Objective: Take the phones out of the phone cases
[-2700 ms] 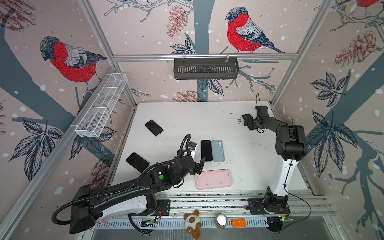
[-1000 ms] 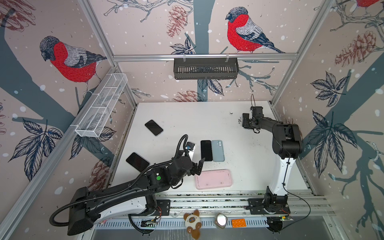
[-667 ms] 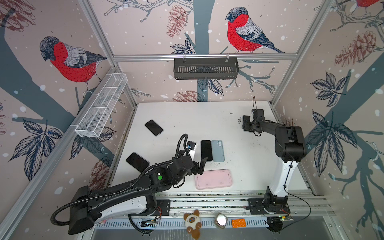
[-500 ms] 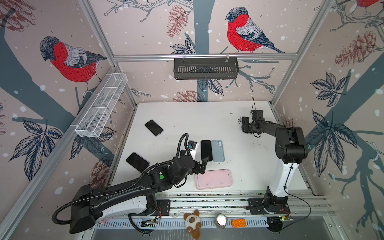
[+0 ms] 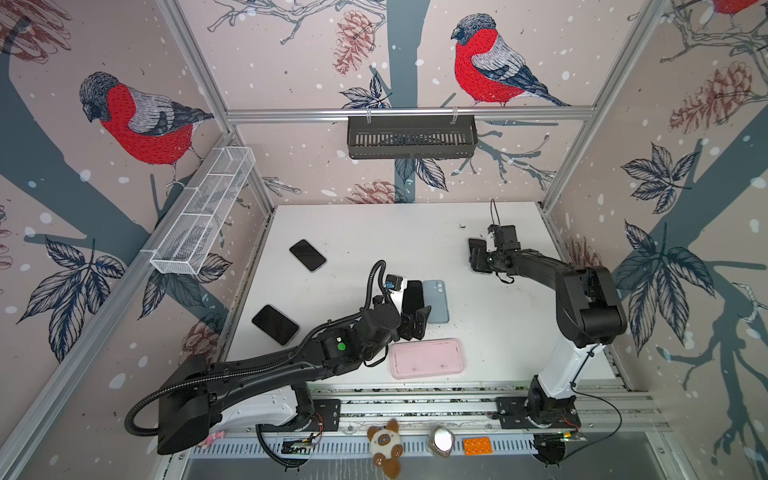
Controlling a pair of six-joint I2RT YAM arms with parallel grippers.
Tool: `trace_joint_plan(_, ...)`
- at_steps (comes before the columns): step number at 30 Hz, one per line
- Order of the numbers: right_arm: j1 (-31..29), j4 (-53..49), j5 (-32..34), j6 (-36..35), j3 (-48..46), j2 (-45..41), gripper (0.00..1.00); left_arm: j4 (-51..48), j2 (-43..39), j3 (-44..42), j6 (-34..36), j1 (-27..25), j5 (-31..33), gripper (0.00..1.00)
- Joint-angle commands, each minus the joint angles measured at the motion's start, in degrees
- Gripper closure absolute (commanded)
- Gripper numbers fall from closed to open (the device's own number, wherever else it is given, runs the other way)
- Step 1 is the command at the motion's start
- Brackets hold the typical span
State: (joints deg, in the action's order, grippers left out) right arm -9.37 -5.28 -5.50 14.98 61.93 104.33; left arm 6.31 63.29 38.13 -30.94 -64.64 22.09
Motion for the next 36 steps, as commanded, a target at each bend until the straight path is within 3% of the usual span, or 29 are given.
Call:
trace_joint_plan(1, -2.0, 3.3, -0.8, 0.0, -1.5, -2.2, 0.59, 5.4, 1.6, 1.2, -2.3, 0.3, -0.8, 0.02)
trace_joint_plan(6, -5.7, 5.9, -3.1, 0.3, -5.1, -7.1, 0.60, 8.9, 4.1, 0.7, -7.2, 3.8, -5.6, 0.02)
trace_joint_plan(11, -8.3, 7.6, -6.3, -0.4, -7.8, -10.5, 0.62, 18.4, 6.5, -3.1, -13.7, 9.9, -14.8, 0.03)
trace_joint_plan(18, -12.0, 12.7, -11.8, -1.5, -13.6, -16.2, 0.62, 30.3, 10.6, -6.2, -20.1, 15.2, -22.8, 0.03)
trace_joint_plan(28, -17.6, 12.6, -12.2, -3.3, -16.4, -20.3, 0.63, 39.6, 19.1, -5.5, -26.8, 20.4, -29.8, 0.07)
trace_joint_plan(36, -20.6, 13.8, -12.2, -3.4, -18.3, -22.3, 0.63, 50.8, 27.7, -5.1, -33.3, 24.0, -37.4, 0.16)
